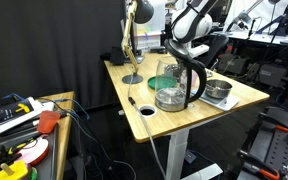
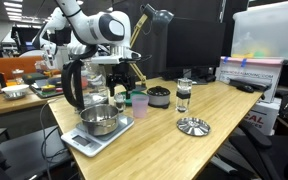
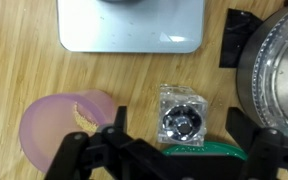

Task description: Move the black pepper container to the other side of the pot

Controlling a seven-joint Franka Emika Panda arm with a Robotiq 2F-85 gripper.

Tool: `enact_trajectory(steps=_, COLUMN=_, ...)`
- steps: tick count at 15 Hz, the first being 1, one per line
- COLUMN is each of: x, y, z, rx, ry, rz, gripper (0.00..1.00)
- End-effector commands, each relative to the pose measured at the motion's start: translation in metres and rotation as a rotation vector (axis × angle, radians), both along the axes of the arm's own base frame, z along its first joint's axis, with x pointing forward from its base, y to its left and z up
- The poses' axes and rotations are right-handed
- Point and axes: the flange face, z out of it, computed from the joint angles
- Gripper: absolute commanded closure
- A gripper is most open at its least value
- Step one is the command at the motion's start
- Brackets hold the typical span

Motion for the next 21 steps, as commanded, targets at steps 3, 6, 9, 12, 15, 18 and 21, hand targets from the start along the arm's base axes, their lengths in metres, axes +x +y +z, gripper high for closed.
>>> enact_trajectory(steps=3, x=0.008, y=0.002, z=-0.006, rx=0.012, ry=0.018, rz=-0.008, gripper=0.26)
enact_trajectory(steps=6, x=0.009, y=0.002, z=-0.006, rx=0.014, ry=0.020, rz=-0.010, gripper=0.39)
enact_trajectory(steps=9, x=0.009, y=0.000, z=-0.007, rx=0.014, ry=0.025, rz=-0.012, gripper=0.59)
enact_trajectory(steps=12, x=0.010, y=-0.002, z=-0.007, rx=0.014, ry=0.025, rz=-0.022, gripper=0.81)
enact_trajectory(steps=15, x=0.012, y=-0.007, z=-0.001, rx=0.020, ry=0.012, rz=-0.040, gripper=0.82)
enact_trajectory(steps=18, x=0.014, y=-0.017, z=0.009, rx=0.038, ry=-0.005, rz=-0.071, gripper=0.82)
enact_trajectory(steps=21, x=0.018, y=-0.025, z=0.023, rx=0.057, ry=-0.035, rz=-0.098, gripper=0.82)
